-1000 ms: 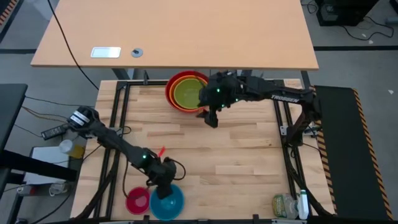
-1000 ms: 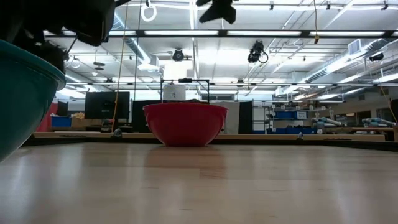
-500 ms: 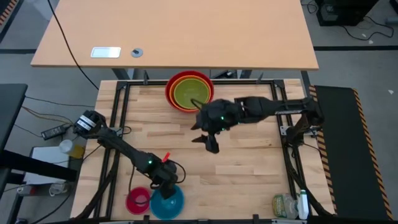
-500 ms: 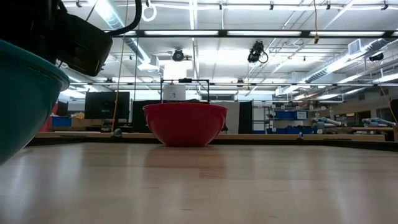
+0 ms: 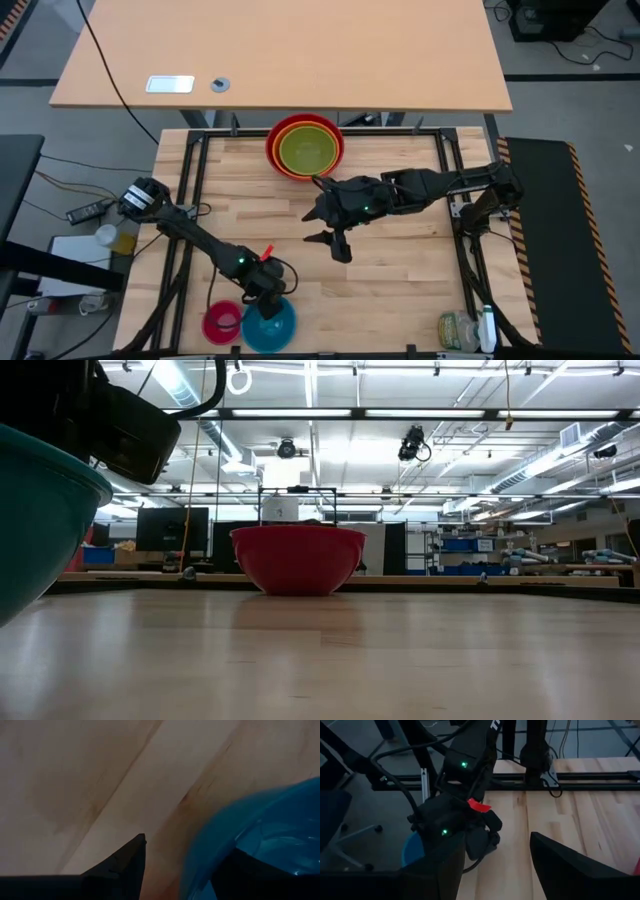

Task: Nest bowls inside each other by size order
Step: Stack the blue bowl on the green bowl

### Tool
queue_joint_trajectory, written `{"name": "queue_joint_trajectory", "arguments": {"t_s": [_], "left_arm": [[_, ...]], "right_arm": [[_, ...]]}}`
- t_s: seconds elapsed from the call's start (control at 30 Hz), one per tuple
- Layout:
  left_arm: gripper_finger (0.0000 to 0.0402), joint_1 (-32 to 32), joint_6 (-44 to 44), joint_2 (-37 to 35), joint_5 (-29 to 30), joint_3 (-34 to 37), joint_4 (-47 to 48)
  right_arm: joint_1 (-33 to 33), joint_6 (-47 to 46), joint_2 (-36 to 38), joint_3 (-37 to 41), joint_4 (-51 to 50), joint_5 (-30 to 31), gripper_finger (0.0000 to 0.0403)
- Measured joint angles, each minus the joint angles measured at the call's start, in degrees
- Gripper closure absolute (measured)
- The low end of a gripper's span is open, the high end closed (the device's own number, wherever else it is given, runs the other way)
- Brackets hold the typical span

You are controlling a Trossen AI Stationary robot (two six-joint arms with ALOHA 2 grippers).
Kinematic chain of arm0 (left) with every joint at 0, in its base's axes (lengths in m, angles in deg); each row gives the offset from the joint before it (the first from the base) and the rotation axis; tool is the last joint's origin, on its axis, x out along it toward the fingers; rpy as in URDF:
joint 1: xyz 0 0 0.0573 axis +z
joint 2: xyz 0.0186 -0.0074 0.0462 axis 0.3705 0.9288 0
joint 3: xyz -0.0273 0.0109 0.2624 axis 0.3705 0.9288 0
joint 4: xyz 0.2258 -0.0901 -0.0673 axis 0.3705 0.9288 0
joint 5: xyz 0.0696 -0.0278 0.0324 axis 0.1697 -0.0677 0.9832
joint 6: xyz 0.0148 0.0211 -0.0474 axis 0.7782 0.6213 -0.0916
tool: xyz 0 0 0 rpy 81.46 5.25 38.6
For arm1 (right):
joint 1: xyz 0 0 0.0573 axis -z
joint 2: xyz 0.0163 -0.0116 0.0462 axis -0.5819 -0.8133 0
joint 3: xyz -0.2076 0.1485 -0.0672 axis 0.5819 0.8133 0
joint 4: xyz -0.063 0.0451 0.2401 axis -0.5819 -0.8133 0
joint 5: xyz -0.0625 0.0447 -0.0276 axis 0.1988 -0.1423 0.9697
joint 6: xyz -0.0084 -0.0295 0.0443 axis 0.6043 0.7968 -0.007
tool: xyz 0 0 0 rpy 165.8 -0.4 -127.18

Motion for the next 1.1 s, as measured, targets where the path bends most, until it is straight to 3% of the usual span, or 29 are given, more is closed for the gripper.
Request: {"name": "queue_joint_trajectory", "arguments": {"t_s": [0.2, 0.57, 0.8, 1.1], "left_arm": [[0.0226, 0.0, -0.6, 0.0, -0.3, 0.0, 0.0], [0.039, 0.0, -4.6, -0.2, -1.4, -0.3, -0.4], [0.0388, 1.6, -5.7, -0.7, -0.2, -0.1, -0.3], [0.0393, 11.3, -1.0, -9.4, 11.8, 0.0, 4.0]], "right_arm": [[-0.1, -0.6, 0.0, 0.0, 0.0, 0.2, 0.0175], [0.0, 0.0, 0.0, 0.0, 0.0, -0.1, 0.0175], [-0.3, 1.5, 0.0, 0.0, 1.2, -0.1, 0.0174], [-0.4, 3.7, 0.0, 0.0, 1.7, -0.1, 0.0177]]}}
